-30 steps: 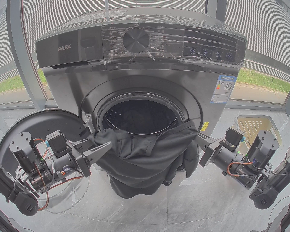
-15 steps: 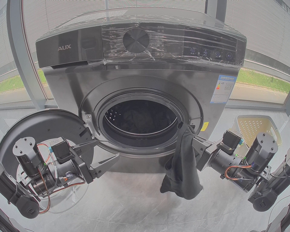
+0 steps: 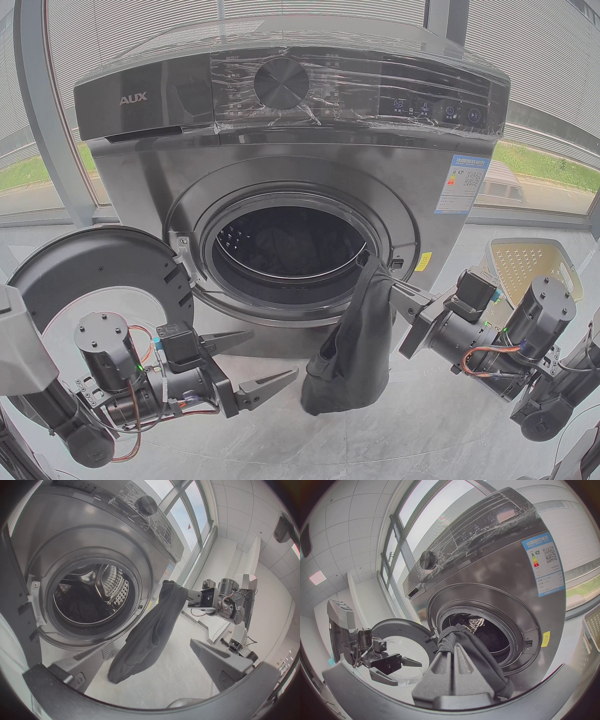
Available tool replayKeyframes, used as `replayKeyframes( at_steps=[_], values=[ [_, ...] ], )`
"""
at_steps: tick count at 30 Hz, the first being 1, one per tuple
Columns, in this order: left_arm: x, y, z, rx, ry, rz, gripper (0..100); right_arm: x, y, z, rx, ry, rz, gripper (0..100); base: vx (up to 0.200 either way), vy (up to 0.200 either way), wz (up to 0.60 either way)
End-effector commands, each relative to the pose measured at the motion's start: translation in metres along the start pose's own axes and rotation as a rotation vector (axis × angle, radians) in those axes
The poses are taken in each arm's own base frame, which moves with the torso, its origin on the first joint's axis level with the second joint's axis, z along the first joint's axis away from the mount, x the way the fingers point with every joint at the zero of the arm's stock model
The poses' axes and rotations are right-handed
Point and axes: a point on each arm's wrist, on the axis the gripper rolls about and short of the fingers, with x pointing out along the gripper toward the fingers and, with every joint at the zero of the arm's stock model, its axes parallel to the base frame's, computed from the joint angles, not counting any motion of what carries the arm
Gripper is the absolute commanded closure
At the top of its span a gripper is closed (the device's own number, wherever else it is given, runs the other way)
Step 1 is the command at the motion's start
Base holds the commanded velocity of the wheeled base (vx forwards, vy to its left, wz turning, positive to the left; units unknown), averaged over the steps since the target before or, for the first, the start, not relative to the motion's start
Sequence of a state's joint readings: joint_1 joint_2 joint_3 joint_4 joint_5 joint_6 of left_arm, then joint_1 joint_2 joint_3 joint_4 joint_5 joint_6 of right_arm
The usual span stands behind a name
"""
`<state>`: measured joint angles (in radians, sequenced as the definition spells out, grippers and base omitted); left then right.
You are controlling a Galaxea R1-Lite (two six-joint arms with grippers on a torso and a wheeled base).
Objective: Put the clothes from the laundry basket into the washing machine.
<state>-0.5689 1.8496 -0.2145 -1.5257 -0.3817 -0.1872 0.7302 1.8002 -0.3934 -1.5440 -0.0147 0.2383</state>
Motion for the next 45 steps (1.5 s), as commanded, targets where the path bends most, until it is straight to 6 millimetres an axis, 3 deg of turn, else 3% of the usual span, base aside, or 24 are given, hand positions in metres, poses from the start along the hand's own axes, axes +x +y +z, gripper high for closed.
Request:
replayKeyframes(
  at_steps=[1,11,23,32,38,42,43,45],
  values=[
    [0.018,0.012,-0.028,-0.029,0.089,0.019,0,0.003,0.005,0.001,0.002,-0.012,0.019,100,0.0,0.0,0.0],
    [0.024,0.015,-0.034,-0.024,0.11,0.015,0,0.011,0.013,-0.002,0.01,-0.014,0.051,100,0.0,0.0,0.0],
    [0.066,0.023,-0.046,-0.007,0.099,-0.017,0,0.018,0.02,-0.007,0.009,-0.009,0.072,100,0.0,0.0,0.0],
    [0.08,0.013,-0.055,0.0,0.111,-0.064,0,0.02,0.024,-0.003,0.005,-0.034,0.05,100,0.0,0.0,0.0],
    [0.101,0.027,-0.071,0.065,0.114,-0.03,0,0.018,0.026,-0.002,0.007,-0.037,0.056,100,0.0,0.0,0.0],
    [0.105,0.034,-0.071,0.074,0.1,0.017,0,0.017,0.026,-0.002,0.008,-0.035,0.054,100,0.0,0.0,0.0],
    [0.105,0.034,-0.071,0.075,0.1,0.017,100,0.017,0.025,-0.002,0.008,-0.036,0.049,100,0.0,0.0,0.0],
    [0.104,0.033,-0.069,0.074,0.094,0.016,100,0.017,0.023,-0.002,0.007,-0.037,0.043,100,0.0,0.0,0.0]
  ],
)
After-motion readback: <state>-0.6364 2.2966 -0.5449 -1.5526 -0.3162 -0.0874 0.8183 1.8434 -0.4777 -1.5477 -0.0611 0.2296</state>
